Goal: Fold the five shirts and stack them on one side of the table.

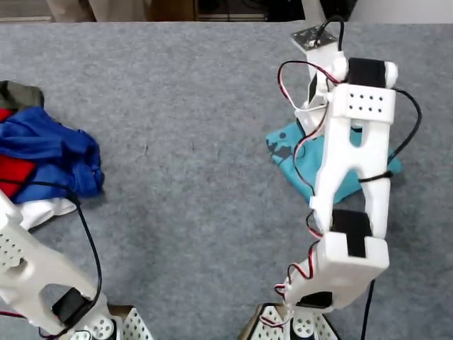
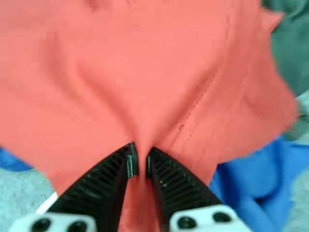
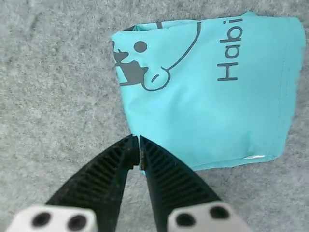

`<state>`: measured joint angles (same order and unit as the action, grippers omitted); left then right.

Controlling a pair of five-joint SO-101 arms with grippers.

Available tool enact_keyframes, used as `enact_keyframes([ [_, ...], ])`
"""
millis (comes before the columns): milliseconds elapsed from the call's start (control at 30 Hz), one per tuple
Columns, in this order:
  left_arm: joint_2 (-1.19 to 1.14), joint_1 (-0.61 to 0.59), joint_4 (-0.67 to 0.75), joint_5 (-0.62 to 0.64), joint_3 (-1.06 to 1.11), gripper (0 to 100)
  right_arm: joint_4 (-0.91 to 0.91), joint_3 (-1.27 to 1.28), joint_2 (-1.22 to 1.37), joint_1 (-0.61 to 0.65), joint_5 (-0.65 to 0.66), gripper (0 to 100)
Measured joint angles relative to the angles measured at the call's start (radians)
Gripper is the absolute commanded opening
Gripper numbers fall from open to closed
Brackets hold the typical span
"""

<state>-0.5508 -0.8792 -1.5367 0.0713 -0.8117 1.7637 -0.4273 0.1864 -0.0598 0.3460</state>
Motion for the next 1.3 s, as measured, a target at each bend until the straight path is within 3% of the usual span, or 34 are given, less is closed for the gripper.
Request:
enact_keyframes([
  [133, 0.0, 0.015, -0.175, 0.035, -0.245, 2, 0.0, 0.0, -0.063, 0.0, 0.0, 1.6],
  [233, 0.006, 0.048, -0.209, 0.055, -0.381, 2, 0.0, 0.0, -0.097, 0.0, 0.0, 1.6],
  [467, 0.206, 0.281, -0.215, 0.061, -0.379, 2, 0.0, 0.0, -0.103, 0.0, 0.0, 1.6],
  [667, 0.46, 0.582, -0.215, 0.058, -0.212, 2, 0.0, 0.0, -0.103, 0.0, 0.0, 1.6],
  [967, 0.802, 0.962, -0.215, 0.043, 0.213, 2, 0.0, 0.048, -0.103, 0.0, 0.0, 1.6],
  [1200, 1.06, 1.085, -0.215, -0.044, 0.503, 3, 0.0, 0.048, -0.103, 0.0, 0.0, 1.6],
  [1300, 1.178, 1.119, -0.215, -0.068, 0.621, 14, -0.006, 0.048, -0.103, 0.002, 0.0, 1.6],
])
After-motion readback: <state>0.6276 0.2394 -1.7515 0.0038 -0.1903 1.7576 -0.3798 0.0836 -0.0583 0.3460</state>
